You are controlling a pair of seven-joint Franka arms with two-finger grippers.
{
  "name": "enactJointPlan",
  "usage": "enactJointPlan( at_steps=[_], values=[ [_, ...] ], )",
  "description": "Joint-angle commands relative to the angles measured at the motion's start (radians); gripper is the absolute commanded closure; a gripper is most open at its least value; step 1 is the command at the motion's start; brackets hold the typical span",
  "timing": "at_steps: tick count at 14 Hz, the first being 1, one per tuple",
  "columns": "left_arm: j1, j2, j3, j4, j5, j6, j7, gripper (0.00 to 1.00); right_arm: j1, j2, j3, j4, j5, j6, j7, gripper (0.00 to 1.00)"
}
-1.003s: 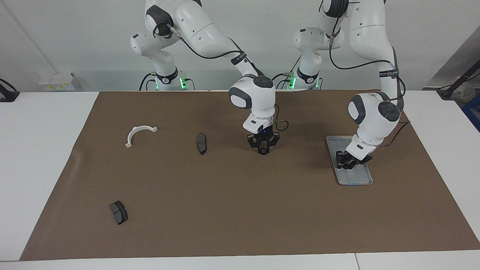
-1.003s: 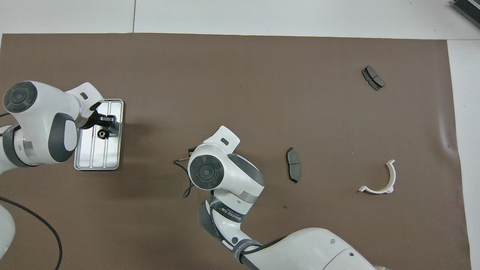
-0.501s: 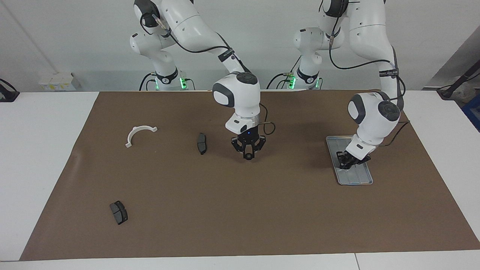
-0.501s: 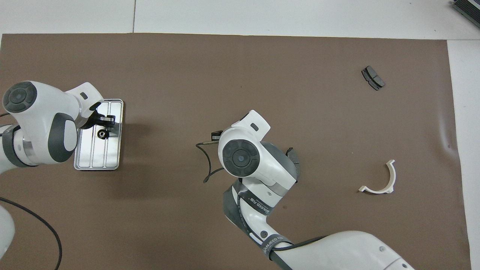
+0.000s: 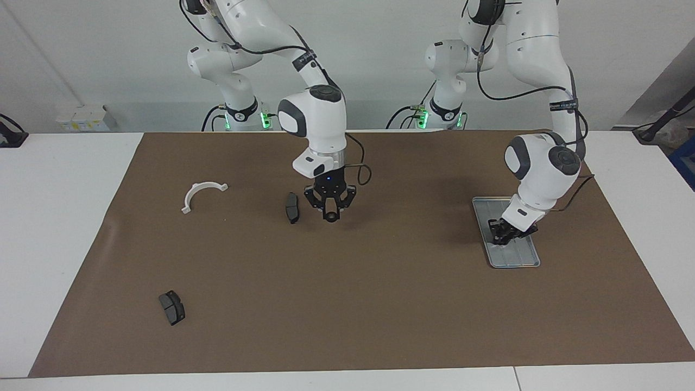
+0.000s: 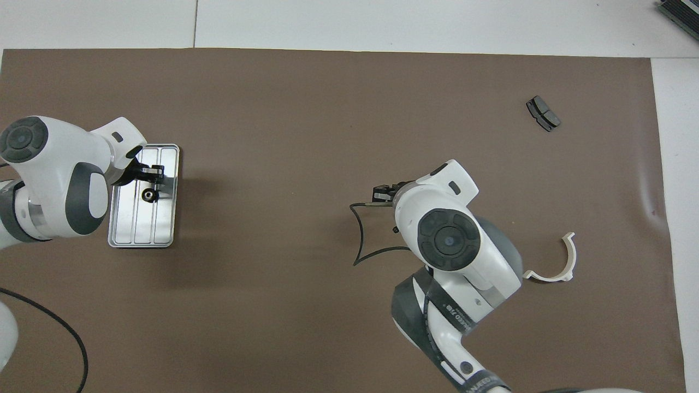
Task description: Place bearing gear from tray to pile
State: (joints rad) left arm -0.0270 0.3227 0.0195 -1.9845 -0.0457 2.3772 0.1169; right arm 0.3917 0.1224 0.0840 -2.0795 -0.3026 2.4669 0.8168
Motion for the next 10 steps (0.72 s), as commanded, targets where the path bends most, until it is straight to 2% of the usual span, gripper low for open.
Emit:
enactJointPlan(
  at_steps=[1,3,5,8,10],
  values=[
    [-0.008,-0.004,-0.003,0.041,-0.006,-0.052,-0.086,0.94,-0.101,-0.078,0.013,-0.092,-0.020,0.018,-0.065,1.00],
    [-0.031,-0.010,-0.015,0.062,-0.006,-0.096,-0.222,0.94,-0.198,-0.082,0.014,-0.119,-0.020,0.026,-0.158,1.00],
    [-0.092,-0.022,-0.012,0.065,-0.006,-0.160,-0.383,0.94,-0.250,-0.081,0.014,-0.122,-0.018,0.024,-0.195,1.00],
    [-0.218,-0.043,-0.010,0.064,0.000,-0.259,-0.693,0.94,-0.338,-0.073,0.014,-0.133,-0.016,0.023,-0.279,1.00],
    [-0.302,-0.051,-0.012,0.061,0.001,-0.271,-0.930,0.94,-0.413,-0.043,0.014,-0.134,-0.016,0.026,-0.371,1.00]
  ],
)
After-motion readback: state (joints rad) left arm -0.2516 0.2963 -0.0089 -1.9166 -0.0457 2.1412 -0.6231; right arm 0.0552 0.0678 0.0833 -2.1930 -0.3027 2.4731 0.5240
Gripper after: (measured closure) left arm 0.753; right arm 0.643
